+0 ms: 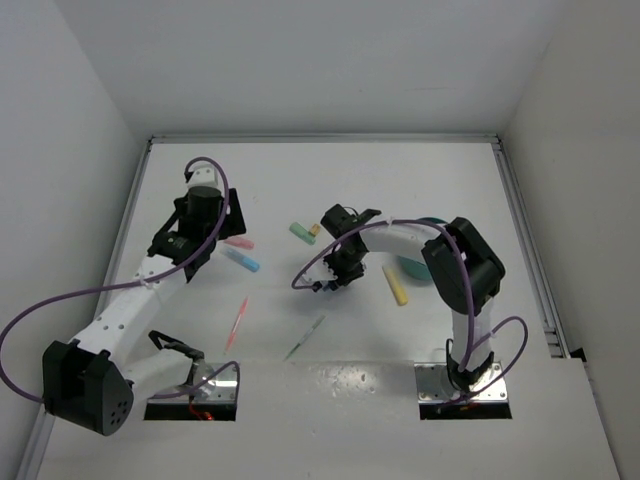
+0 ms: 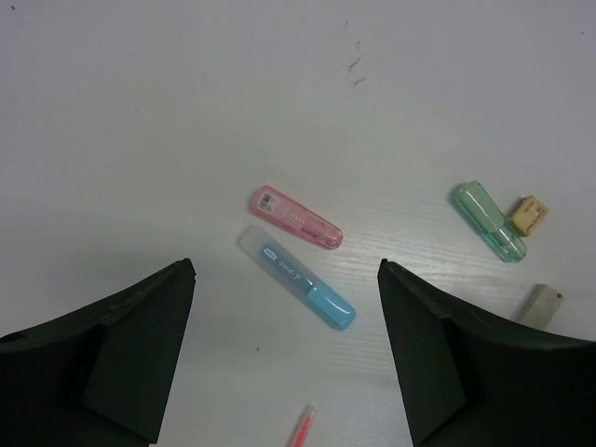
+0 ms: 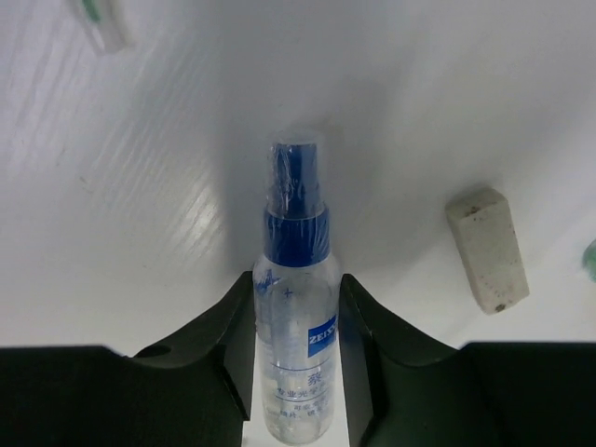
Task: Sort the stationery into containers
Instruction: Pick up the stationery from the center of the board, then place the stationery in the storage box.
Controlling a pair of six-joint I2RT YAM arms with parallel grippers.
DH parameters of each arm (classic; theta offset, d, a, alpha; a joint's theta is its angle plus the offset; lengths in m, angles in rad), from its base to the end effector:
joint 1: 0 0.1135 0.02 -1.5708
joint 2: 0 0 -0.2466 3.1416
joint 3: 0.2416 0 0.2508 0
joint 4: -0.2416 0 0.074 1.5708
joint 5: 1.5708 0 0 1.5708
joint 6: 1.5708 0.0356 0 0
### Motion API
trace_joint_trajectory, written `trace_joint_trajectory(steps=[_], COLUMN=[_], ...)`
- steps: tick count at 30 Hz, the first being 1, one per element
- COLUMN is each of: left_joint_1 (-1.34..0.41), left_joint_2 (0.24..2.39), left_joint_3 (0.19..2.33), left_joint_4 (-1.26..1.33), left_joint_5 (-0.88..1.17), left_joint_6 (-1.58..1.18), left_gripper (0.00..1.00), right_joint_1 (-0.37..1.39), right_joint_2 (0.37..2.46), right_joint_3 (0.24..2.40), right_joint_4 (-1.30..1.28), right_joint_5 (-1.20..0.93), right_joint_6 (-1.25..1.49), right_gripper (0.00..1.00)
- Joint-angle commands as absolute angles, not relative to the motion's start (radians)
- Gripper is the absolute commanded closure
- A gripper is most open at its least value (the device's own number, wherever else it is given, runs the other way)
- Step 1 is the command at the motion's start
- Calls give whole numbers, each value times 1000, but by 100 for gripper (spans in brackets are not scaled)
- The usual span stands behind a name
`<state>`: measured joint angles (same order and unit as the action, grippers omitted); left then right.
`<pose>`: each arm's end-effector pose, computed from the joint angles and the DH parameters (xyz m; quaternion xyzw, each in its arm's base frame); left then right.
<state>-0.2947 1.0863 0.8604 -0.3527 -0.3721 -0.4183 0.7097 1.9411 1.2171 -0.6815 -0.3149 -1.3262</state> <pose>0.2388 -0.0590 0.2771 -0.1413 0.8572 -0.0108 0.4951 0.2577 0.2359 0.1207 -0.8444 0.5058 0.1242 0.1251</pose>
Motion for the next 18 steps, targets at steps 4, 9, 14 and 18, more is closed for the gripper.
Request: trace_joint_trajectory(steps=[4, 9, 14, 18], left_joint_1=[-295, -295, -295, -295], left_joint_2=[1051, 1042, 1032, 1032], left_joint_3=[859, 859, 850, 850], left_joint_4=[-327, -327, -318, -318], left_joint_5=[-379, -370, -360, -350], left_joint_6=[-403, -403, -403, -403], left_gripper=[15, 15, 15, 15], right_joint_1=[690, 670, 644, 600], right_joint_2=[1731, 1507, 1391, 1264], right_joint_3=[1345, 1147, 1051, 904], right_joint_4=[-549, -178, -164, -45], right_joint_5=[-377, 118, 448, 469], right_joint_6=[-772, -295, -37, 60], right_gripper=[100, 100, 100, 100])
